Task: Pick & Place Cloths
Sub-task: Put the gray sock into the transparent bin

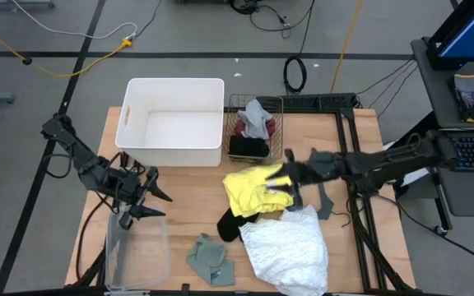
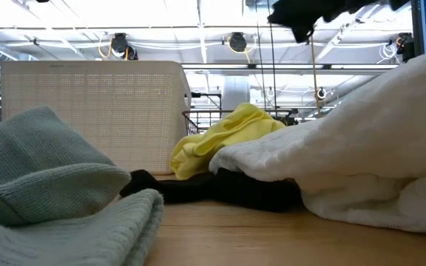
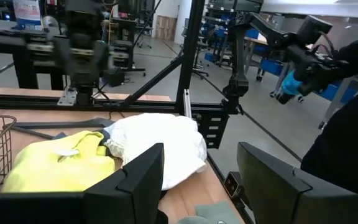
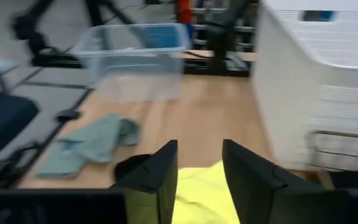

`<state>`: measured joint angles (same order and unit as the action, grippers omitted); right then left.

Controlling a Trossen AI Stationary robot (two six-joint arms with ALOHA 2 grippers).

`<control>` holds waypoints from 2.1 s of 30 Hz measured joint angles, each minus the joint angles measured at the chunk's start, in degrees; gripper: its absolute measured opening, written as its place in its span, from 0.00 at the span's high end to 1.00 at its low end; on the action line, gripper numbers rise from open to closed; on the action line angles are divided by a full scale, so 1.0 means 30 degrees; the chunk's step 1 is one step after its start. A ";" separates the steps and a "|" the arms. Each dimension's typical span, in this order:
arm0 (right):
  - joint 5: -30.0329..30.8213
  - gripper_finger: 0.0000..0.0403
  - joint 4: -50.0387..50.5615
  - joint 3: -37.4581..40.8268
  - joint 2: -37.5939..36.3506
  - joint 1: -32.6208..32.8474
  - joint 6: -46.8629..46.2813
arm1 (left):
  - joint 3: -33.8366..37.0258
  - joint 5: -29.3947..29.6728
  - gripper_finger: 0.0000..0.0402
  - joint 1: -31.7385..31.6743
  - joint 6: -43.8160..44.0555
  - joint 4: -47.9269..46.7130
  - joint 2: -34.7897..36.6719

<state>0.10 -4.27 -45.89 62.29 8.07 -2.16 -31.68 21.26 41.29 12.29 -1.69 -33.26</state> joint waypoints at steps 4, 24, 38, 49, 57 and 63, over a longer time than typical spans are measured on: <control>-0.0003 0.77 0.0483 0.0000 0.0004 0.2068 -0.0035 | 0.0000 0.0000 0.48 -0.0001 0.0490 -0.0005 -0.0017; 0.0272 0.99 0.2626 0.0000 0.0004 0.5605 0.2629 | 0.0000 0.0095 0.48 0.0003 0.1107 0.1256 -0.0044; 0.1094 1.00 0.2672 0.0000 0.0004 0.5594 0.3027 | -0.1216 0.0878 0.48 -0.0018 -0.2027 0.9993 -0.3569; 0.1038 1.00 0.2679 0.0000 -0.1514 0.5415 0.3067 | -0.7793 0.2391 0.48 -0.0018 0.6103 0.0956 -1.0201; -0.0143 1.00 0.3534 0.0000 -0.4788 0.5413 0.2965 | -1.2646 0.1945 0.48 -0.0362 0.8631 -0.4181 -1.3710; -0.0641 1.00 0.3815 0.0000 -0.6885 0.5422 0.2967 | -1.5006 -0.0973 0.48 -0.1694 1.0728 -0.6586 -1.5963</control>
<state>-1.83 7.18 -45.89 41.64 24.34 6.74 -76.70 18.34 36.21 44.48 -21.45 -81.15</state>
